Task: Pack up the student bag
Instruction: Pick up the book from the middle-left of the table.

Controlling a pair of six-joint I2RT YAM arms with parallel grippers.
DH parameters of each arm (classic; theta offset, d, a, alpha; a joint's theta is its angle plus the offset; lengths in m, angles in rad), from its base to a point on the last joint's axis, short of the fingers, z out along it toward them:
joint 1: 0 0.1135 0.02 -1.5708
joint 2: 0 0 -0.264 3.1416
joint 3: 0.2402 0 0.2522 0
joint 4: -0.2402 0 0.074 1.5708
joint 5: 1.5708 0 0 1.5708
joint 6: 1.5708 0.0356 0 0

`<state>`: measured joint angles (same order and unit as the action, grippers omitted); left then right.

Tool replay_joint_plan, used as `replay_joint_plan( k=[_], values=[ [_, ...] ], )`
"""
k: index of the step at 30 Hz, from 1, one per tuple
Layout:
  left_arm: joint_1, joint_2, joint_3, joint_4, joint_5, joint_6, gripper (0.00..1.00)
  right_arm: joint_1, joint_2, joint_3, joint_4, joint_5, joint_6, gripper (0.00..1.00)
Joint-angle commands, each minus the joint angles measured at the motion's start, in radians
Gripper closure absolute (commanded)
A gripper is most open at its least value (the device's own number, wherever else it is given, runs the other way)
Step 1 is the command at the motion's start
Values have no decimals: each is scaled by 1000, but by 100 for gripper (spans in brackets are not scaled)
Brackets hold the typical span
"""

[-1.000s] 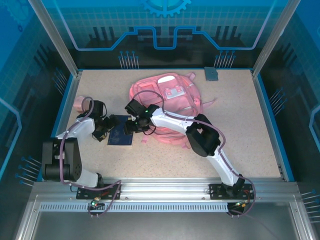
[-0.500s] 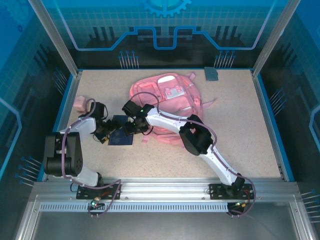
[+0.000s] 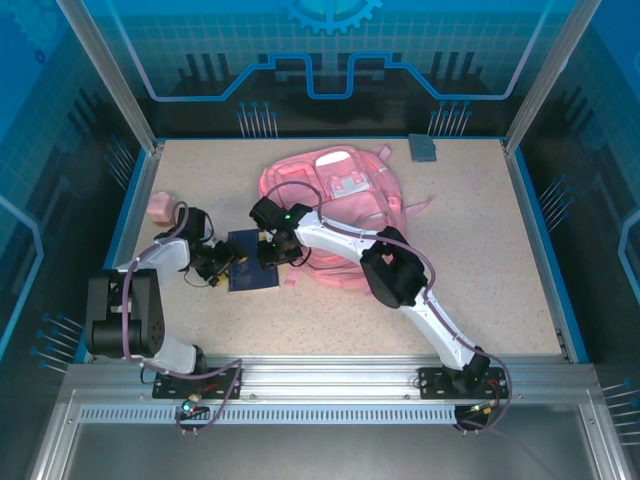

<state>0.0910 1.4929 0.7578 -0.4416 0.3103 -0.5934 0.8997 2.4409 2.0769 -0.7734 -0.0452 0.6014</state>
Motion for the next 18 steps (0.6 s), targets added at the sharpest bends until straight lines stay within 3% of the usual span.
replay_joint_plan(
  k=[1, 13, 18],
  values=[
    [-12, -48, -9, 105, 256, -37, 33, 2, 45, 6, -29, -58, 3, 61],
    [-13, -142, -35, 190, 396, -134, 43, -20, 21, -48, -2, -68, 11, 61],
    [-13, -119, -43, 206, 387, -170, 43, -23, 21, -64, 5, -64, 12, 62]
  ],
)
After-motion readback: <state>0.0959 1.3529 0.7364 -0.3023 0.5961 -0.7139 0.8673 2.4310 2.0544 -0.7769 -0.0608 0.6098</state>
